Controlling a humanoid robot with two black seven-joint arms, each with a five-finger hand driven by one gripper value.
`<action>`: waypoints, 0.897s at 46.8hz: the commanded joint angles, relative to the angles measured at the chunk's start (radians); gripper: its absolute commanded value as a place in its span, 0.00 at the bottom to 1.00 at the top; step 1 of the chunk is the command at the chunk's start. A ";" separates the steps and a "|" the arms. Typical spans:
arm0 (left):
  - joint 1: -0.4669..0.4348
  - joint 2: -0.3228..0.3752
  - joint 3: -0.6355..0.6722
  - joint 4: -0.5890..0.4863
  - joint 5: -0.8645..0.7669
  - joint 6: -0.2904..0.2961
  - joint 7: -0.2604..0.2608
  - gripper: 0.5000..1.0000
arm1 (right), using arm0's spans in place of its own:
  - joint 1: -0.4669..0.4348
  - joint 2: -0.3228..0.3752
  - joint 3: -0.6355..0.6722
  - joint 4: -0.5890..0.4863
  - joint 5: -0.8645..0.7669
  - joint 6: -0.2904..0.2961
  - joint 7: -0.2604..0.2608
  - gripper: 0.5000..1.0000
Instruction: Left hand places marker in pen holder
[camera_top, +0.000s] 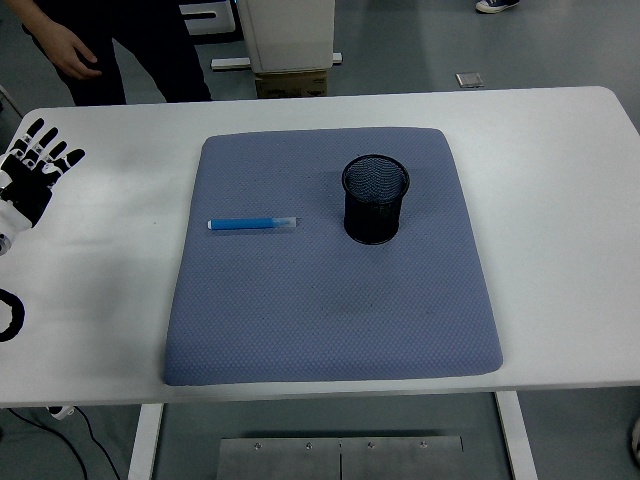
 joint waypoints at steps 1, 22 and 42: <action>0.003 -0.005 0.000 0.001 0.000 0.000 0.000 1.00 | 0.000 0.000 0.000 0.000 0.000 0.000 0.000 1.00; 0.014 -0.002 0.003 0.002 0.009 -0.090 0.000 1.00 | 0.000 0.000 0.000 0.000 0.000 0.000 0.000 1.00; 0.003 0.010 0.002 0.004 0.014 -0.075 0.001 1.00 | 0.000 0.000 0.000 0.000 0.000 0.000 0.000 1.00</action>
